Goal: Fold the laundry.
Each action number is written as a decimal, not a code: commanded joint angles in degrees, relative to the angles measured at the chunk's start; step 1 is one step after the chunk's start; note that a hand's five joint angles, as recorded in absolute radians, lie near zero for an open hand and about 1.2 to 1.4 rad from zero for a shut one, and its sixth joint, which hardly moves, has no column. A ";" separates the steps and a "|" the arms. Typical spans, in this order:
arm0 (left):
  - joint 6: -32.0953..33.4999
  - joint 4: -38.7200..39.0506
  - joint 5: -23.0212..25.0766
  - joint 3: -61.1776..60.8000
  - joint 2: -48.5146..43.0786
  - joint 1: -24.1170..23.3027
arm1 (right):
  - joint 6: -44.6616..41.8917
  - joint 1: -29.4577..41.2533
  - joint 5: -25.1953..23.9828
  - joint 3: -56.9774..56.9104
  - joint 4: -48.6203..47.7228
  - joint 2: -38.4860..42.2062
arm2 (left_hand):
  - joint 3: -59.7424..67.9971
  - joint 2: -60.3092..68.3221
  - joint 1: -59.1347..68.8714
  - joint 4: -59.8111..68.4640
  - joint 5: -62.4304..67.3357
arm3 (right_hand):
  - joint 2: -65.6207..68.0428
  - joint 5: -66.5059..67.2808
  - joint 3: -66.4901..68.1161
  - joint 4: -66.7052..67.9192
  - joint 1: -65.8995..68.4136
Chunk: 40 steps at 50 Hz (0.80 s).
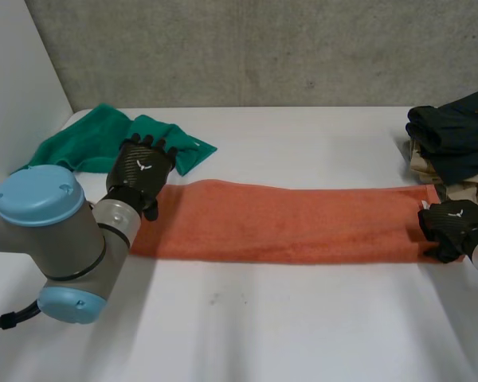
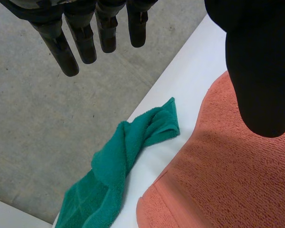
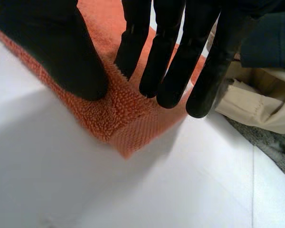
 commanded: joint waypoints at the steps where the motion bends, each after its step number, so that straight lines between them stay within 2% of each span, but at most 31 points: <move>1: 0.03 -0.05 0.02 -0.74 1.02 0.00 | -2.52 -3.42 2.69 0.47 -0.97 -1.11 | -2.08 -1.74 -1.08 -1.62 -2.83 | 13.65 15.72 14.12 14.02 23.68; 6: 0.03 -0.05 0.11 -1.70 2.95 0.17 | -9.28 -9.23 3.13 1.00 -0.27 -6.30 | -2.08 -1.74 -1.08 -1.62 -2.83 | 13.65 15.72 14.12 14.02 23.68; 11: 0.03 -0.05 0.02 -2.58 4.53 0.61 | -17.37 -15.73 2.78 0.13 -0.27 -7.18 | -2.08 -1.74 -1.08 -1.62 -2.83 | 13.65 15.72 14.12 14.02 23.68; 16: 0.03 -0.32 0.02 -3.46 6.11 0.70 | -20.37 -16.01 3.49 -1.28 -0.09 -8.06 | -2.08 -1.74 -1.08 -1.62 -2.83 | 13.65 15.72 14.12 14.02 23.68; 20: -0.05 -0.41 0.02 -4.25 7.69 1.05 | -19.32 -13.30 1.38 -1.81 -0.62 -10.60 | -2.08 -1.74 -1.08 -1.62 -2.83 | 13.65 15.72 14.12 14.02 23.68; 24: -0.14 -0.41 0.20 -4.96 8.67 2.45 | -18.09 -2.33 -2.92 -2.42 -1.41 -12.28 | -2.08 -1.74 -1.08 -1.62 -2.83 | 13.65 15.72 14.12 14.02 23.68; 25: -0.14 -0.41 0.29 -4.96 8.84 2.81 | -17.65 3.36 -4.24 -3.03 -2.46 -12.37 | -2.08 -1.74 -1.08 -1.62 -2.83 | 13.65 15.72 14.12 14.02 23.68; 28: -0.40 -0.41 0.20 -5.13 9.98 4.04 | -17.38 12.00 -4.95 -4.00 -5.01 -12.37 | -2.08 -1.74 -1.08 -1.62 -2.83 | 13.65 15.72 14.12 14.02 23.68; 29: -0.67 -0.49 0.20 -5.31 10.42 4.56 | -17.29 17.86 -4.78 -5.05 -7.02 -12.28 | -2.08 -1.74 -1.08 -1.62 -2.83 | 13.65 15.72 14.12 14.02 23.68; 31: -1.54 -0.58 0.20 -5.48 11.21 5.36 | -17.21 23.51 -4.86 -6.55 -8.87 -11.75 | -2.08 -1.74 -1.08 -1.62 -2.83 | 13.65 15.72 14.12 14.02 23.68; 32: -2.16 -0.58 0.20 -5.75 11.56 5.62 | -17.12 28.85 -5.13 -8.12 -10.62 -10.71 | -2.08 -1.74 -1.08 -1.62 -2.83 | 13.65 15.72 14.12 14.02 23.68; 34: -3.56 -0.67 0.20 -6.27 12.44 6.15 | -17.12 33.54 -5.13 -9.97 -12.21 -7.55 | -2.08 -1.74 -1.08 -1.62 -2.83 | 13.65 15.72 14.12 14.02 23.68; 35: -4.18 -0.67 0.29 -6.36 12.71 6.32 | -16.94 39.22 -5.56 -12.59 -13.53 -2.66 | -2.08 -1.74 -1.08 -1.62 -2.83 | 13.65 15.72 14.12 14.02 23.68; 40: -6.12 -0.67 0.38 -7.68 13.24 6.41 | -17.12 49.72 -6.10 -19.82 -13.89 8.18 | -2.08 -1.74 -1.08 -1.62 -2.83 | 13.65 15.72 14.12 14.02 23.68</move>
